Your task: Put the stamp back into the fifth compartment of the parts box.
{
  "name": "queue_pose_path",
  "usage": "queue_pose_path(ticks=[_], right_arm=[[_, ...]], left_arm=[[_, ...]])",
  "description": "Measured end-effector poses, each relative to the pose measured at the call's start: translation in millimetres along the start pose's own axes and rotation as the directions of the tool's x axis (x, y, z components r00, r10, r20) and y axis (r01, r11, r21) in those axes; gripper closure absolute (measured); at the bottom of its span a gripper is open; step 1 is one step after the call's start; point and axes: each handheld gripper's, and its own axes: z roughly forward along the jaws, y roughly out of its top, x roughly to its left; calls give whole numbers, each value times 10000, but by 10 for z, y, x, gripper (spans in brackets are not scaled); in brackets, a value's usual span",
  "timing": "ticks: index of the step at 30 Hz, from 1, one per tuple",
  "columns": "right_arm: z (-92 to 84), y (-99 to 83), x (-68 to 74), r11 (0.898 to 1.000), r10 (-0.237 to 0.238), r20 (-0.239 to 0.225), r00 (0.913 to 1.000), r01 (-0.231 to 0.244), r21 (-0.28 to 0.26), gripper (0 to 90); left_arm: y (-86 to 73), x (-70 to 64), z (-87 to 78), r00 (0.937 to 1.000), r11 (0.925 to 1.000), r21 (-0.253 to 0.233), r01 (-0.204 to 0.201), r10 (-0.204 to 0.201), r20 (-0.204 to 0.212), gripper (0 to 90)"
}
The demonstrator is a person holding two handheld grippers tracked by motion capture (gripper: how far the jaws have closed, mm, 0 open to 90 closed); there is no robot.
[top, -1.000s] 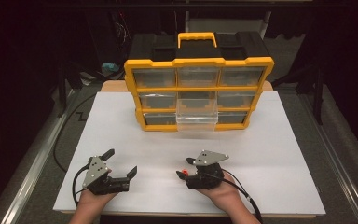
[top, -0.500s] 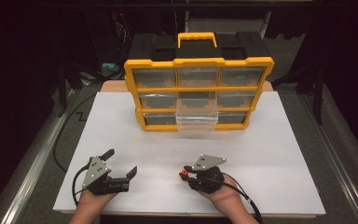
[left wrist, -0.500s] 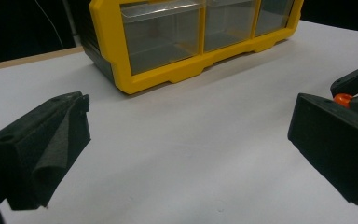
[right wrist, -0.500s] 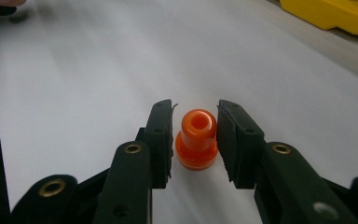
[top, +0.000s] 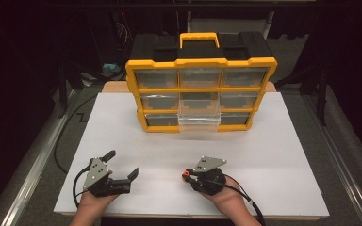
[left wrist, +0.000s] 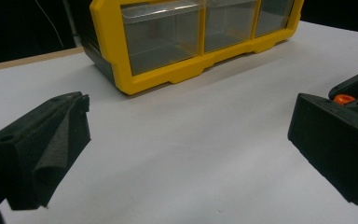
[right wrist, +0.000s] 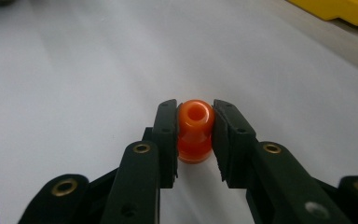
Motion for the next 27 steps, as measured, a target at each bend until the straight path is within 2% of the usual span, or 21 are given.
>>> queue_pose_path(ticks=[14, 19, 24, 26, 27], right_arm=[[-54, 35, -22, 9997, -160, -39, 9999, 161, 192, 735], [-137, 40, -109, 9984, -16, -114, 9999, 22, 559, 735], [-240, 42, -190, 9934, -105, -68, 9999, 112, 1143, 735], [-298, 51, -238, 9878, -189, -106, 9998, 203, 1544, 735], [-298, 51, -238, 9878, -189, -106, 9998, 203, 1544, 735]], left_arm=[[0, 3, 0, 10000, 10000, -10, 60, -60, 21, 3], [3, -2, 5, 9999, 10000, 2, 64, -64, 127, 3], [3, -19, 14, 9997, 10000, -11, -13, 13, 259, 3], [1, -25, 21, 9996, 10000, -43, -27, 29, 297, 3], [2, -27, 21, 9995, 10000, -39, -52, 53, 314, 3]])
